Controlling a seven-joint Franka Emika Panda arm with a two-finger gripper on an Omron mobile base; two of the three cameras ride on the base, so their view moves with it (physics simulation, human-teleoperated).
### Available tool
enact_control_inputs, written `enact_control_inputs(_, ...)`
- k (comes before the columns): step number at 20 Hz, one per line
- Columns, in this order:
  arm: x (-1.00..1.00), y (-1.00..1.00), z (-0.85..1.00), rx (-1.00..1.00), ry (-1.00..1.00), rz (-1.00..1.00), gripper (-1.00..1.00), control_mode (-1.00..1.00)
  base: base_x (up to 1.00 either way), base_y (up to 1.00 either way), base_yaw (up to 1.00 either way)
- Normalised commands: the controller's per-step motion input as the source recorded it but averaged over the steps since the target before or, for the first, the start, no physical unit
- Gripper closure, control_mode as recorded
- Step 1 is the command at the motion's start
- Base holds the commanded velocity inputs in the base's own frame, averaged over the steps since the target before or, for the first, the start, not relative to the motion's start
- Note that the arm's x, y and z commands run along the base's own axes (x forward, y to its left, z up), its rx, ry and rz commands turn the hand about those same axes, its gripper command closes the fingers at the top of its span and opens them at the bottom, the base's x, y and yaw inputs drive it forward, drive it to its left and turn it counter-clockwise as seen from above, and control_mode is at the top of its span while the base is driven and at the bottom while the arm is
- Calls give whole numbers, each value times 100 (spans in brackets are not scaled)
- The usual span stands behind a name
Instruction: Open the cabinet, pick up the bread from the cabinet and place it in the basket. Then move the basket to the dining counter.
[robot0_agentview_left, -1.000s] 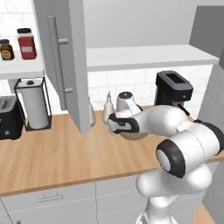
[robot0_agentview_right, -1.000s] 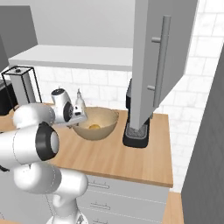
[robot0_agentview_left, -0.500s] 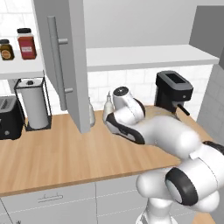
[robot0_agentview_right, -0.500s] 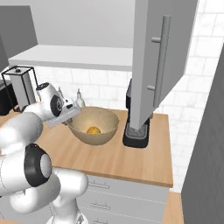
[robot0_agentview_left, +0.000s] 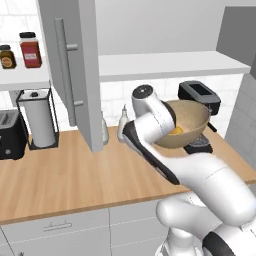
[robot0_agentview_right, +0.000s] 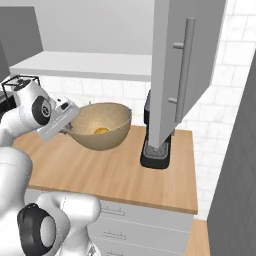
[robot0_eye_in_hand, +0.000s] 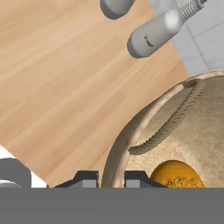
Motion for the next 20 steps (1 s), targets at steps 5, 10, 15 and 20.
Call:
enact_control_inputs(5, -49, 0, 77, -1, -2, 10, 100, -100, 0, 0, 0)
enact_control_inputs(10, -23, 0, 32, 0, -1, 0, 100, -100, 0, 0, 0)
enact_control_inputs(15, 0, 1, 0, 1, 0, 2, 100, 100, -5, 2, 1)
enact_control_inputs(20, 0, 0, 0, 0, 0, 0, 100, 100, -90, 25, 10)
